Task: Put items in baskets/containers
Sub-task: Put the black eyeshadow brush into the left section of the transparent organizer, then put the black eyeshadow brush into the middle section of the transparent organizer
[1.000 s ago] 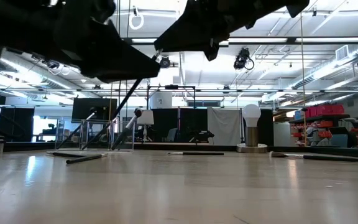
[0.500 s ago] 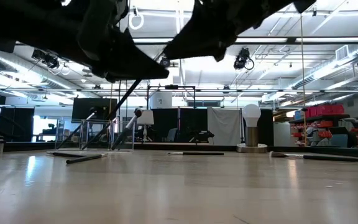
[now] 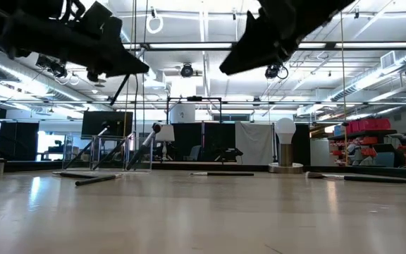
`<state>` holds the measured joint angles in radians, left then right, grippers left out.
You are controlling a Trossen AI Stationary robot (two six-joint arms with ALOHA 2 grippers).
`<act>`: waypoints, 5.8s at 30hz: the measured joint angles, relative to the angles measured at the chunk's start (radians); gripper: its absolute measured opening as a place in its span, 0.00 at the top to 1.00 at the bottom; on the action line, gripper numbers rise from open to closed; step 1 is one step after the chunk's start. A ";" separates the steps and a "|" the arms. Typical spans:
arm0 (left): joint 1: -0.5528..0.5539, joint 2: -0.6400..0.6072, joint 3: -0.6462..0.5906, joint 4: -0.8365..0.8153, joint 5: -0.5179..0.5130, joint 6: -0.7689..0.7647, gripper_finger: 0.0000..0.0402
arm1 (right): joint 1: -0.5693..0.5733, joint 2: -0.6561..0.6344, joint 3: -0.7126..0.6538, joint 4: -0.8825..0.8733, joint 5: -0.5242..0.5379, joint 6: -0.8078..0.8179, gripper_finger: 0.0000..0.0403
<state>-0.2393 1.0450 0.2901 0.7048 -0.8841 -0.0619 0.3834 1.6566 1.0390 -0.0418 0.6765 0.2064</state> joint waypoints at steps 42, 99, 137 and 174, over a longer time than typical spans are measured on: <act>0.349 -0.143 0.154 -0.858 0.055 -0.242 0.74 | 0.018 0.001 -0.043 0.121 -0.014 -0.036 0.75; -0.352 0.576 0.417 -1.919 0.993 -1.550 1.00 | 0.059 0.001 -0.044 0.138 -0.014 -0.085 0.75; -0.568 0.566 0.610 -1.871 0.855 -1.697 0.99 | 0.105 0.002 -0.043 0.198 -0.011 -0.149 0.75; -1.077 0.907 0.681 -1.614 0.241 -2.125 0.69 | 0.085 0.002 -0.043 0.252 -0.012 -0.189 0.75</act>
<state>-1.3158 1.9518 0.9708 -0.9091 -0.6431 -2.1865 0.4686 1.6581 0.9962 0.2106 0.6647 0.0177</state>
